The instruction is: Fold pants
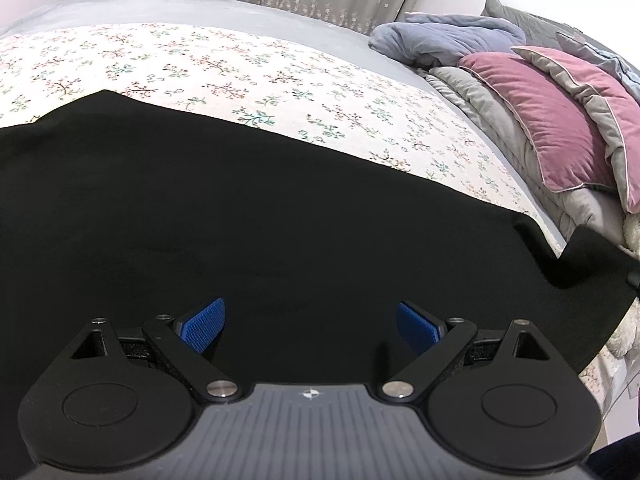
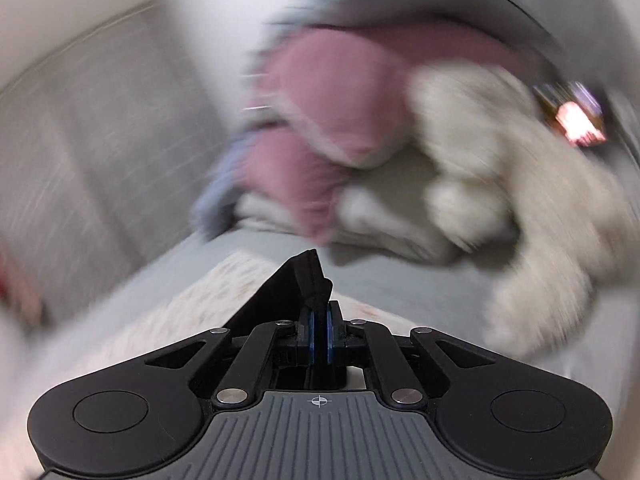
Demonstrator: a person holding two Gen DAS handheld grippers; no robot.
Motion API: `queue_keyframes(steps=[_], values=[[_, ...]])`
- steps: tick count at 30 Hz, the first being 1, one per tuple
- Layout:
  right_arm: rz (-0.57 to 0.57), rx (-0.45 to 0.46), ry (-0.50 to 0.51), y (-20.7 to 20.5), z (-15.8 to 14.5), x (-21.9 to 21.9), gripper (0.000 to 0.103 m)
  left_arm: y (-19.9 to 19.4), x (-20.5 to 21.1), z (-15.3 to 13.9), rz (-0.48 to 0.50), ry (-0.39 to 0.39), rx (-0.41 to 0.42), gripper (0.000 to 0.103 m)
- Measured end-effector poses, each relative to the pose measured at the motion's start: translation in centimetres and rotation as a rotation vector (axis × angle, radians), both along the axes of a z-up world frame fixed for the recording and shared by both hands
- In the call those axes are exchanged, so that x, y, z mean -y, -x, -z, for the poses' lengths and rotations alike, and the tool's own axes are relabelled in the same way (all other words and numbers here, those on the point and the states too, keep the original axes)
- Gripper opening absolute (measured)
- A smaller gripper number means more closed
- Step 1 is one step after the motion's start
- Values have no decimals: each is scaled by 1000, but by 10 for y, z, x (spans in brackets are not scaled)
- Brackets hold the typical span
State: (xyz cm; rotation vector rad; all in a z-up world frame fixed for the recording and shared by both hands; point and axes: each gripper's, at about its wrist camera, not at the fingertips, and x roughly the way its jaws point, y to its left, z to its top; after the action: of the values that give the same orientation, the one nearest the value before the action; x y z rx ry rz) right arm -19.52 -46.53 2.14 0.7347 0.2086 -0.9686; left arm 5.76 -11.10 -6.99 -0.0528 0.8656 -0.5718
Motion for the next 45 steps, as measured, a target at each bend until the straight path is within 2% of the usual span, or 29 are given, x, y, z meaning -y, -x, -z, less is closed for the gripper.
queue_keyframes(steps=[4,6,7,9,11,12,14,16,18,19,21,22,25,28,30,32,33,34,36,39,40,41,43,45], values=[[174,56,-217,37,29,15,6,6,-1,0,25,-36,24,103],[181,63,-236,36,33,17,6,5,-2,0,52,-42,12,103],[150,64,-198,31,30,16,6,3,-3,0,49,-33,3,103],[56,56,-44,13,14,-3,6,-3,-10,-3,32,9,-34,103],[-123,24,204,-14,-7,-38,6,-14,-23,-6,-13,82,-84,103],[-249,-8,339,-31,-15,-61,6,-21,-33,-7,-44,128,-111,103],[-573,-113,592,-68,-16,-122,7,-34,-53,-8,-110,215,-161,103],[-898,-271,799,-95,10,-193,7,-43,-73,-5,-178,280,-205,103],[-1170,-482,924,-108,52,-256,6,-48,-87,-4,-219,319,-235,103],[-1263,-571,985,-108,74,-281,6,-49,-92,-4,-226,329,-237,103],[-1373,-672,1035,-104,100,-308,6,-46,-93,-7,-221,313,-221,103],[-1392,-674,1023,-102,103,-313,6,-44,-91,-8,-208,298,-212,103],[-1345,-633,938,-105,93,-306,7,-40,-85,-9,-177,268,-202,103],[-1298,-591,894,-106,87,-297,9,-39,-82,-9,-152,276,-217,103],[-1297,-602,910,-103,91,-299,21,-41,-81,-8,-139,276,-217,103],[-1311,-620,942,-99,97,-303,42,-40,-80,-7,-132,269,-219,103],[-1314,-627,966,-96,100,-307,63,-41,-78,-6,-132,268,-225,103],[-1311,-630,996,-92,99,-308,75,-42,-77,-5,-130,269,-233,103],[-1306,-634,1005,-90,99,-310,75,-41,-70,-4,-119,266,-240,103],[-1307,-627,895,-101,97,-297,67,-38,-62,-4,-86,252,-237,103],[-1307,-631,857,-107,99,-293,50,-37,-60,-4,-73,250,-238,103],[-1308,-639,827,-112,100,-291,28,-36,-58,-4,-64,246,-237,103],[-1333,-632,790,-119,102,-294,8,-35,-56,-2,-51,237,-236,103],[-1357,-628,850,-114,105,-308,7,-35,-56,-2,-48,231,-235,103]])
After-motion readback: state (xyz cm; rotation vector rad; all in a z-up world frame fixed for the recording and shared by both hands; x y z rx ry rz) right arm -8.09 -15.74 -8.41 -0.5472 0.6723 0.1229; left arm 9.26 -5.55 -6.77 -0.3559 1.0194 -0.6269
